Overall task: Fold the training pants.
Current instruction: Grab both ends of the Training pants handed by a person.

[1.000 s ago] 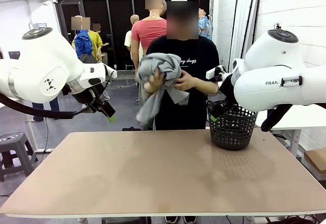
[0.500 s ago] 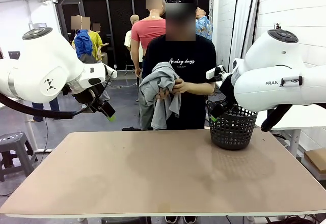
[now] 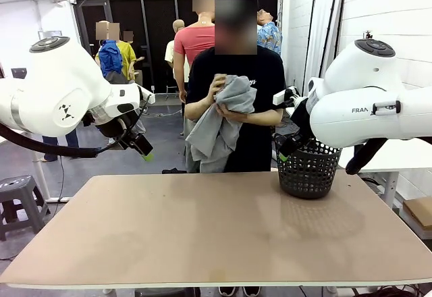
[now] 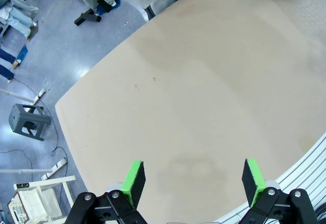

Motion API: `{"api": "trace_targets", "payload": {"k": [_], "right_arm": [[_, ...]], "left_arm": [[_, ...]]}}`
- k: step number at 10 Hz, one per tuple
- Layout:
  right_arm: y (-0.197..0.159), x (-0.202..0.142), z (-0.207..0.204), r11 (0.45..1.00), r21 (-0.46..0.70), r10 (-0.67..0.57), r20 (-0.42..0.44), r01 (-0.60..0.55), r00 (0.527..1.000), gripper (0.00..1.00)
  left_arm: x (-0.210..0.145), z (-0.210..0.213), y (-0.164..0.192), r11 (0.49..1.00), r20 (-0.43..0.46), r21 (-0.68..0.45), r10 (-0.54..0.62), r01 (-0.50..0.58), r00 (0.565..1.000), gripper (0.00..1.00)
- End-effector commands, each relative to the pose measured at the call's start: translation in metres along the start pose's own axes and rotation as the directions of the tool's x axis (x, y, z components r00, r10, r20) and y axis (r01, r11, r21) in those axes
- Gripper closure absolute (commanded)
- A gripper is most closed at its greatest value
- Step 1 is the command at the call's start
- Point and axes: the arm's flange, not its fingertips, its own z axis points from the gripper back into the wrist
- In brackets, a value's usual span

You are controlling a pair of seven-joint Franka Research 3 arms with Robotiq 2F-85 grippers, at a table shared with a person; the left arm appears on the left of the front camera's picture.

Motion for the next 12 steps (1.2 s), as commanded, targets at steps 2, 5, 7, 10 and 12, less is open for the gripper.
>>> {"api": "trace_targets", "payload": {"k": [2, 5, 7, 10, 12], "right_arm": [[0.0, 0.0005, 0.0004, 1.0, -0.004, -0.006, 0.003, 0.006, 1.0, 0.0], [0.0, 0.0005, 0.0004, 1.0, -0.004, -0.006, 0.003, 0.006, 1.0, 0.0], [0.0, 0.0005, 0.0004, 1.0, -0.004, -0.006, 0.003, 0.006, 1.0, 0.0], [0.0, 0.0005, 0.0004, 1.0, -0.004, -0.006, 0.003, 0.006, 1.0, 0.0], [0.0, 0.0005, 0.0004, 1.0, -0.004, -0.006, 0.003, 0.006, 1.0, 0.0]], "left_arm": [[0.0004, -0.0016, 0.0012, 1.0, 0.011, -0.002, -0.005, 0.005, 1.0, 0.0], [0.0004, -0.0016, 0.0012, 1.0, 0.011, -0.002, -0.005, 0.005, 1.0, 0.0], [0.0004, -0.0016, 0.0012, 1.0, 0.011, -0.002, -0.005, 0.005, 1.0, 0.0], [0.0004, -0.0016, 0.0012, 1.0, 0.011, -0.002, -0.005, 0.005, 1.0, 0.0], [0.0004, -0.0016, 0.0012, 1.0, 0.011, -0.002, -0.005, 0.005, 1.0, 0.0]]}}
